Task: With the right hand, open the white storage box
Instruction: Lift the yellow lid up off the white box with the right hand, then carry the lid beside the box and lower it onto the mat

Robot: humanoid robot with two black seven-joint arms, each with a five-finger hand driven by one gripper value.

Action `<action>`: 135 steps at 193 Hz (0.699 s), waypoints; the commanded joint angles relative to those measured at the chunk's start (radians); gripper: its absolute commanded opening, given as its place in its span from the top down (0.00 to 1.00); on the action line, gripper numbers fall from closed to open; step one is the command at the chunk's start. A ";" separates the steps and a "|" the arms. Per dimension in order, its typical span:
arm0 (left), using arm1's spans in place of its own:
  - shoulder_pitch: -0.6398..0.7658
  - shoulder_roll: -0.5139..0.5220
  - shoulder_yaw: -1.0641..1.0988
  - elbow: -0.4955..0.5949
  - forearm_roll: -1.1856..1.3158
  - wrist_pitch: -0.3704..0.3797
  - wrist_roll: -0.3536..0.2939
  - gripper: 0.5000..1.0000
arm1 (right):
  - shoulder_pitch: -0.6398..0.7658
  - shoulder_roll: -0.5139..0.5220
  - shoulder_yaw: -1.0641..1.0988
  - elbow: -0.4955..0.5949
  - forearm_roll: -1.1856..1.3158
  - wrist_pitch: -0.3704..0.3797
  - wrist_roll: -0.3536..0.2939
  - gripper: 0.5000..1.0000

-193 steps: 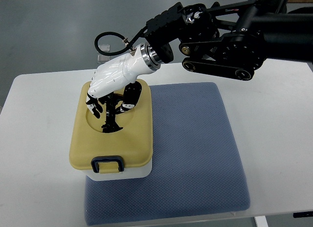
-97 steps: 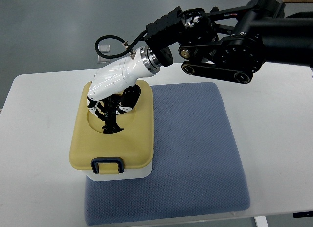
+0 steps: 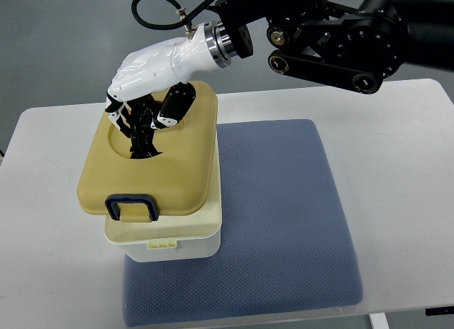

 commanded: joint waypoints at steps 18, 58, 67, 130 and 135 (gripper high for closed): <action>0.000 0.000 0.000 0.000 0.000 0.000 0.000 0.00 | -0.044 -0.114 0.032 -0.005 0.024 -0.003 0.000 1.00; 0.000 0.000 0.000 0.000 0.000 0.000 0.000 0.00 | -0.118 -0.256 0.037 -0.017 0.037 -0.012 0.000 1.00; 0.000 0.000 0.000 0.000 0.000 0.000 0.000 0.00 | -0.141 -0.291 0.037 -0.022 0.037 -0.020 0.000 1.00; 0.000 0.000 0.000 0.000 0.000 0.000 0.000 0.00 | -0.300 -0.377 0.037 -0.083 0.052 -0.112 0.000 1.00; 0.000 0.000 0.000 0.000 0.000 0.000 0.000 0.00 | -0.320 -0.378 0.037 -0.097 0.057 -0.121 0.000 1.00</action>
